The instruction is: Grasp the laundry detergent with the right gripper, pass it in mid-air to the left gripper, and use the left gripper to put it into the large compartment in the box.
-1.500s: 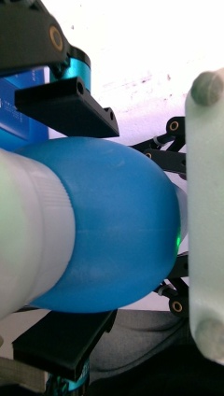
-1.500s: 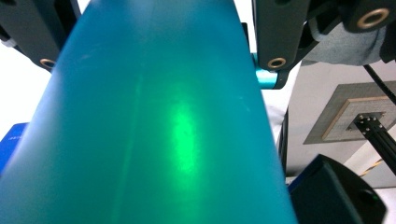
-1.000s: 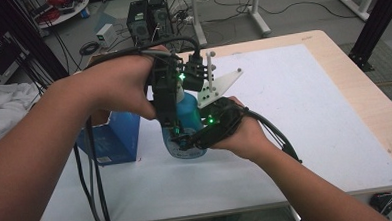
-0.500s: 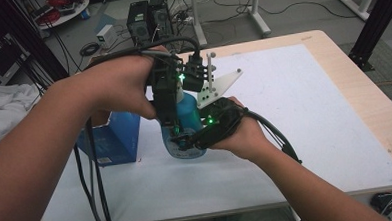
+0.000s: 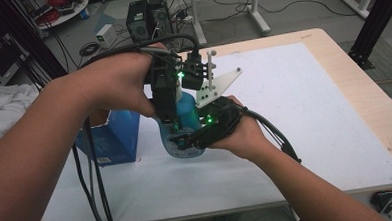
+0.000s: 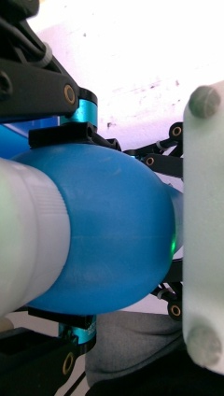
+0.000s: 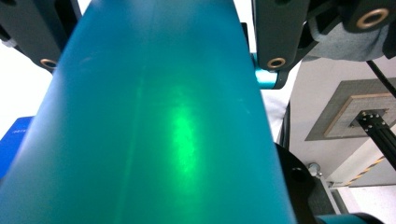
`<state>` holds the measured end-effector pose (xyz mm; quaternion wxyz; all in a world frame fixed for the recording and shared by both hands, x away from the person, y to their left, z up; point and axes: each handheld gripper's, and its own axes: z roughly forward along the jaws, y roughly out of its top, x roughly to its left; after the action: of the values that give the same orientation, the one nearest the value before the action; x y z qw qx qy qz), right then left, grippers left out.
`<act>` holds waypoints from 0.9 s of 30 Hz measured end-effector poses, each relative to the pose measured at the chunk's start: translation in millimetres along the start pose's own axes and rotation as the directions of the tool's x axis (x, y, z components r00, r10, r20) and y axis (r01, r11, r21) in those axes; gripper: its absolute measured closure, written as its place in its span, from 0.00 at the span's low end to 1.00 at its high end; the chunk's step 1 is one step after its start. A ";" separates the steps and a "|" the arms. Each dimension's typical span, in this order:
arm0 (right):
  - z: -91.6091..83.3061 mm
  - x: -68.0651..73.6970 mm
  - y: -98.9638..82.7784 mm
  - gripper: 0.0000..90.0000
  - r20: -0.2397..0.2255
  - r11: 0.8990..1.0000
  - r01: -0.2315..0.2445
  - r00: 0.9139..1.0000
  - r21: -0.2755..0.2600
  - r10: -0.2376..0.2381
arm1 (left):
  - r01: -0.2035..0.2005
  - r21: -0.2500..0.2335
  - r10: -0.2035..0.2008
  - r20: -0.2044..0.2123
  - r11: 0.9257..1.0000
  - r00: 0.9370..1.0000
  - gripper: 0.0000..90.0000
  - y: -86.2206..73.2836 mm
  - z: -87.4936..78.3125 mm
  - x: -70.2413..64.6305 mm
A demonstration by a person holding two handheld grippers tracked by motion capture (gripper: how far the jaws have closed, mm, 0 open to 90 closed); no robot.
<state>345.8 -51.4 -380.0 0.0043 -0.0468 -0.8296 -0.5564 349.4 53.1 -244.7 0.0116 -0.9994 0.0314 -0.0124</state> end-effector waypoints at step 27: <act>-48.0 0.8 6.3 0.25 0.056 0.999 -0.004 0.998 -0.041 0.006 | 0.077 -0.007 -0.077 -0.009 0.997 0.997 0.42 -10.6 -34.5 4.7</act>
<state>343.4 -93.3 -355.8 -0.0186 -0.0643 -0.8177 -0.5718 353.9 62.6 -209.9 0.0077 -0.9998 -0.0069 -0.0173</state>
